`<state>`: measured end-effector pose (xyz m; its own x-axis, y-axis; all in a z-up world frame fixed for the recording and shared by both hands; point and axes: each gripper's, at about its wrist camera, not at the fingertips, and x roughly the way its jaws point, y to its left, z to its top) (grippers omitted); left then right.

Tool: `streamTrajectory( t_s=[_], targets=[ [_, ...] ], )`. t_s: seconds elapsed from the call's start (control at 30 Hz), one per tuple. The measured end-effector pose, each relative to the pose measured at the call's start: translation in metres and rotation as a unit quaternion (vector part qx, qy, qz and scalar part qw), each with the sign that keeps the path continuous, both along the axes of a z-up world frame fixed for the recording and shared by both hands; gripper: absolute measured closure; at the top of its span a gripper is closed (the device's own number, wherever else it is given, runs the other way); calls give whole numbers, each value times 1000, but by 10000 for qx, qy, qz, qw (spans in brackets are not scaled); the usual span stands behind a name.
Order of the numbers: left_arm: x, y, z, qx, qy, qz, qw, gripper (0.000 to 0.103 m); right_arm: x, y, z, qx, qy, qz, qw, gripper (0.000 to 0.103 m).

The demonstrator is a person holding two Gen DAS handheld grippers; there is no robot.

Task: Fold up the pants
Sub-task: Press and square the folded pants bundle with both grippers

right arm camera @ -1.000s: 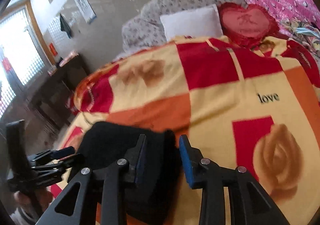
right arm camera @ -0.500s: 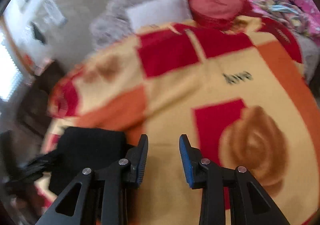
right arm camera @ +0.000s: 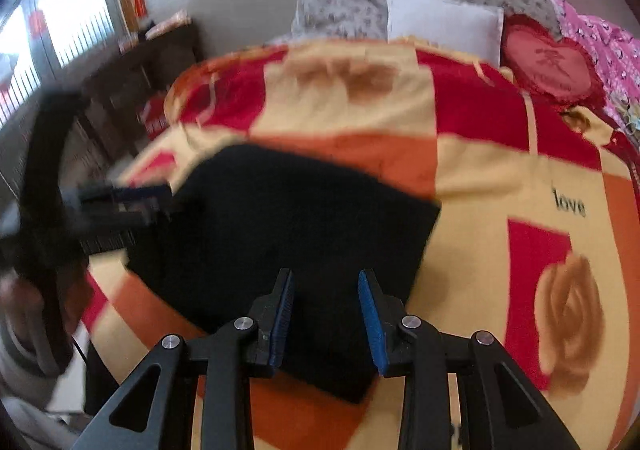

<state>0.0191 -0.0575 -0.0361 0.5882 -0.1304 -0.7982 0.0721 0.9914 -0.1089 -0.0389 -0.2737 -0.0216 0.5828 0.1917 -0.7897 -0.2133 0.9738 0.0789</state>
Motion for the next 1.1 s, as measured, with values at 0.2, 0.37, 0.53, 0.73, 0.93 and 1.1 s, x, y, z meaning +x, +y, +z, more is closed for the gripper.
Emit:
streamTrajectory(
  t_s=[0.2,0.37,0.53,0.73,0.93,1.1],
  targets=[
    [-2,0,1,0,2,46,10000,39,-11,-15,7,250,87,-167,9995,69],
    [-10,2,9,-45,-21,83,10000,39,-16,-16,27,413,-135,-250,9987,66],
    [-22,3,14,-114,-35,58,9999,39,-13,-8,26,409,-123,-231,9988,63],
    [-28,-3,-2,-315,234,-156,9991,39,-12,-9,3,447,139,-321,9984,49],
    [-22,13,-11,-966,563,-207,9935,25,-12,-37,-2,1314,263,-546,9895,43],
    [-13,30,-9,-1225,634,-47,9904,25,2,-57,-17,1833,402,-759,9793,40]
  ],
)
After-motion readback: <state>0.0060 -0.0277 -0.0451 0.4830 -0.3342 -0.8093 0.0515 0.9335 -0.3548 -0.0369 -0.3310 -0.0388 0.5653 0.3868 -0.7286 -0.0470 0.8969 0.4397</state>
